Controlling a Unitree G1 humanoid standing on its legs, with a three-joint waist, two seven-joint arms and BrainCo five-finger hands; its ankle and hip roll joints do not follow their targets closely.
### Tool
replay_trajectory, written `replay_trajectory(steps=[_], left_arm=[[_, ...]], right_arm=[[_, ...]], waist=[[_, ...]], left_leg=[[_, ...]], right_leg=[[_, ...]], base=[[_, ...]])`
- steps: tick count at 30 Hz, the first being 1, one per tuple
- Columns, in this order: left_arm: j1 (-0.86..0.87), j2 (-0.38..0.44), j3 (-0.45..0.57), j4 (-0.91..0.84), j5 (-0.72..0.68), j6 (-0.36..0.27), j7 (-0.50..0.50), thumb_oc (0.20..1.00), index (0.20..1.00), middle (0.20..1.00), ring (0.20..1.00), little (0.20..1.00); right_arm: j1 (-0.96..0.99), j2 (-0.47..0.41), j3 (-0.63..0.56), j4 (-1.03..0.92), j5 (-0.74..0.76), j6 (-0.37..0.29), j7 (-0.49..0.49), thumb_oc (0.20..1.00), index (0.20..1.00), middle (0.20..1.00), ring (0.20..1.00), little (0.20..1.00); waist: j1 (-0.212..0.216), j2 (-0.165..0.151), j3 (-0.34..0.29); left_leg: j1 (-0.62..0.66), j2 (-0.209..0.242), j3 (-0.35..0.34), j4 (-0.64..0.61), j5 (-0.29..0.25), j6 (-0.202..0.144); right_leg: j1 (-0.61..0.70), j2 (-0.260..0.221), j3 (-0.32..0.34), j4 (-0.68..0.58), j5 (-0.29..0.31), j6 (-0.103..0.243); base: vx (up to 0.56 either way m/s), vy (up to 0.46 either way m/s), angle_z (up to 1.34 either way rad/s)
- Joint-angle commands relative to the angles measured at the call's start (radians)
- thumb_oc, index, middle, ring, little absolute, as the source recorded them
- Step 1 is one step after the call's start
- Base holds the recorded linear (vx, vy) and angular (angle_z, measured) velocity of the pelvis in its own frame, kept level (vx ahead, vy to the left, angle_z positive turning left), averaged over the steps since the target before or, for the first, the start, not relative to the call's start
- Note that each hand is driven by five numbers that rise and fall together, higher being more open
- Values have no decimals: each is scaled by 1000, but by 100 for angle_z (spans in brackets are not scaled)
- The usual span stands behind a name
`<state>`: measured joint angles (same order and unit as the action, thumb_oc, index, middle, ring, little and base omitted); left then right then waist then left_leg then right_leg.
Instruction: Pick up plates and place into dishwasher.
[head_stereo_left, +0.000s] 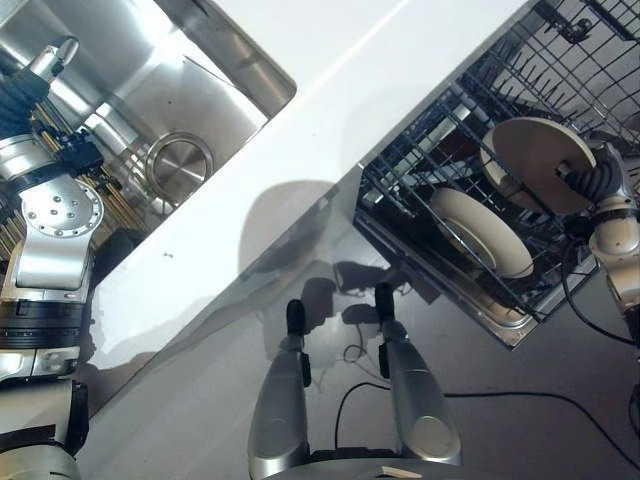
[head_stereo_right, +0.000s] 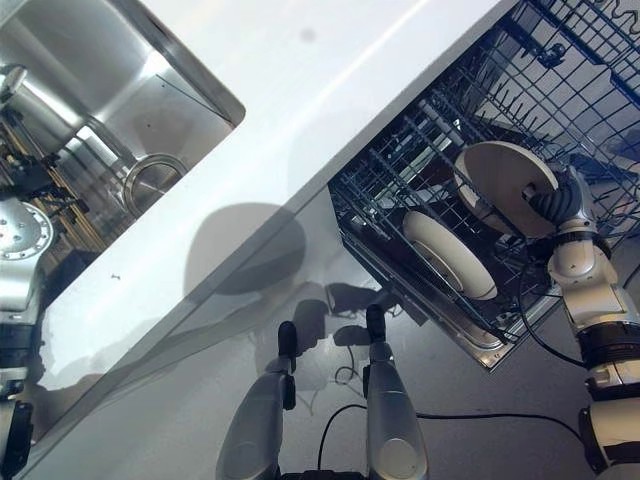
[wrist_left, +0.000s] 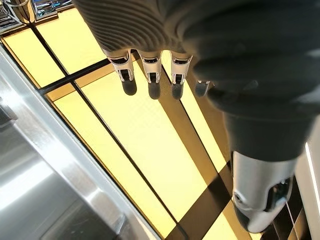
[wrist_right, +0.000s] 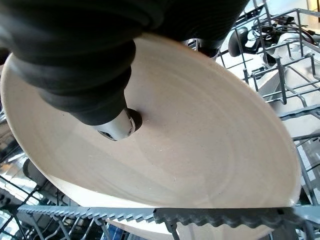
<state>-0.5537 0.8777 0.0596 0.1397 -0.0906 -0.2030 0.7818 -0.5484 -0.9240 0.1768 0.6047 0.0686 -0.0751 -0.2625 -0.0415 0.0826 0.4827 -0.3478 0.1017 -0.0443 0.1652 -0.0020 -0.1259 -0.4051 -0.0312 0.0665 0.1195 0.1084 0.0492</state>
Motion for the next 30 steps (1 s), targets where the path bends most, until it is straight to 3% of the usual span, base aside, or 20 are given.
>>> replay_trajectory(steps=[1,2,8,17,30], left_arm=[[-59,51,15,-3,41,-20,9,1000,1000,1000,1000,1000],[-58,49,14,-6,40,-24,10,1000,1000,1000,1000,1000],[-24,47,40,-13,46,-36,-10,1000,1000,1000,1000,1000],[89,3,112,-20,25,-63,-41,1000,1000,1000,1000,1000],[131,-17,129,-2,20,-89,-58,1000,1000,1000,1000,1000]], right_arm=[[99,112,86,-27,77,-5,-18,893,893,893,893,893],[106,116,77,-27,78,-6,-31,1000,1000,1000,1000,1000],[154,140,15,-41,86,-15,-69,1000,1000,1000,1000,1000],[285,194,-90,-109,127,-68,-30,1000,1000,1000,1000,1000],[322,199,-129,-113,127,-82,-23,1000,1000,1000,1000,1000]], waist=[[-15,-21,10],[-16,-22,8],[-16,-25,-14],[-26,-28,-49],[-42,-14,-63]], left_leg=[[-102,-66,-34,17,65,59],[-101,-68,-34,21,63,60],[-88,-73,-30,38,51,63],[-64,-81,-22,55,37,69],[-47,-80,-11,44,37,71]], right_leg=[[-36,14,-45,77,-69,-15],[-34,14,-45,78,-68,-15],[-19,12,-46,81,-67,-16],[7,13,-38,84,-72,-17],[12,4,-25,91,-76,-9]], base=[[0,0,0],[0,0,0],[7,6,1],[25,36,3],[-1,29,-1]])
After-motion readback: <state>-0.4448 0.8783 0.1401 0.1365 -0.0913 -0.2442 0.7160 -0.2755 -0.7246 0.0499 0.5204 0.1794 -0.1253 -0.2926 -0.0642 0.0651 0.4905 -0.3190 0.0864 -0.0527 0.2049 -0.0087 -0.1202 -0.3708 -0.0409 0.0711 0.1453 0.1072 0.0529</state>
